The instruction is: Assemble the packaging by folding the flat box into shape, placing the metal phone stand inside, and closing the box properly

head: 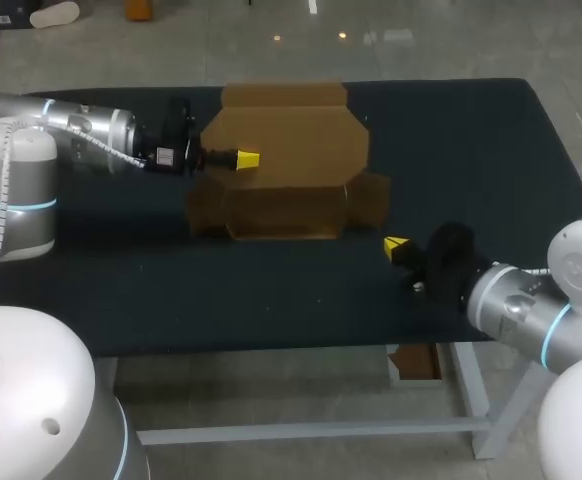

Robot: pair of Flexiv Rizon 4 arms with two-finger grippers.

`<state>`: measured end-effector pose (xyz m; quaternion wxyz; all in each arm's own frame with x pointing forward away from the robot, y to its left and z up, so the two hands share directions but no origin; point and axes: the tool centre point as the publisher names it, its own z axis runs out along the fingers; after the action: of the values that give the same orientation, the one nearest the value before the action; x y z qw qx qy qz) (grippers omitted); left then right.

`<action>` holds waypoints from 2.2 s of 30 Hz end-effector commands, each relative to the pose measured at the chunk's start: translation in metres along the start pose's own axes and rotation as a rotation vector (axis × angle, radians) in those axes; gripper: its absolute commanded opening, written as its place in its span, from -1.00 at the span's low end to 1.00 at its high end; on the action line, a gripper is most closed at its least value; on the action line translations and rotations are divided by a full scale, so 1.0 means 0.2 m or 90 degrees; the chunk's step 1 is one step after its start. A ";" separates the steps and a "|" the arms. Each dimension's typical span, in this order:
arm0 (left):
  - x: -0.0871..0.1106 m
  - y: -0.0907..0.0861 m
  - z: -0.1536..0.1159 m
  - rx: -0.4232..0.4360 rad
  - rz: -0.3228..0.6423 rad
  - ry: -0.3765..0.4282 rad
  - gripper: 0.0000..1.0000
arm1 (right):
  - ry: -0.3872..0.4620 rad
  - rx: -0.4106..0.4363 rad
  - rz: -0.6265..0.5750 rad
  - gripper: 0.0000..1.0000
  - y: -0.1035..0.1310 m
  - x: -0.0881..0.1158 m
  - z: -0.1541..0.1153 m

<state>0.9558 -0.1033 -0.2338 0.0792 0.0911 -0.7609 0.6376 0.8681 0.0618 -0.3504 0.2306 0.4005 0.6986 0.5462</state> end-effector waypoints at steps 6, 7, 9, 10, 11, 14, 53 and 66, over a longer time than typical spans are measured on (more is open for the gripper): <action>0.00 0.02 -0.01 0.004 -0.001 -0.002 -1.00 | 0.002 0.000 -0.001 -1.00 0.00 0.00 0.01; 0.00 0.02 -0.01 0.005 0.000 -0.002 -1.00 | 0.002 -0.001 -0.001 -1.00 0.00 0.00 0.01; 0.00 0.02 -0.01 0.005 0.000 -0.001 -1.00 | 0.002 -0.001 -0.001 -1.00 0.00 0.00 0.01; 0.00 0.01 -0.01 0.007 0.001 -0.001 -1.00 | 0.002 -0.001 -0.001 -1.00 0.00 0.00 0.01; 0.00 0.01 -0.01 0.008 0.001 0.000 -1.00 | 0.002 -0.001 -0.001 -1.00 0.00 0.00 0.01; 0.00 0.01 -0.01 0.009 0.001 0.000 -1.00 | 0.002 -0.001 -0.001 -1.00 0.00 -0.01 0.01; 0.00 0.01 -0.01 0.009 0.001 0.000 -1.00 | 0.127 0.007 -0.148 0.10 0.01 -0.36 0.10; 0.00 0.01 -0.01 0.009 0.001 0.000 -1.00 | 0.173 0.016 -0.188 0.07 0.06 -0.34 0.33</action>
<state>0.9546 -0.1016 -0.2330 0.0781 0.0916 -0.7567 0.6426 0.9465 0.0389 -0.3616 0.2130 0.2227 0.7789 0.5462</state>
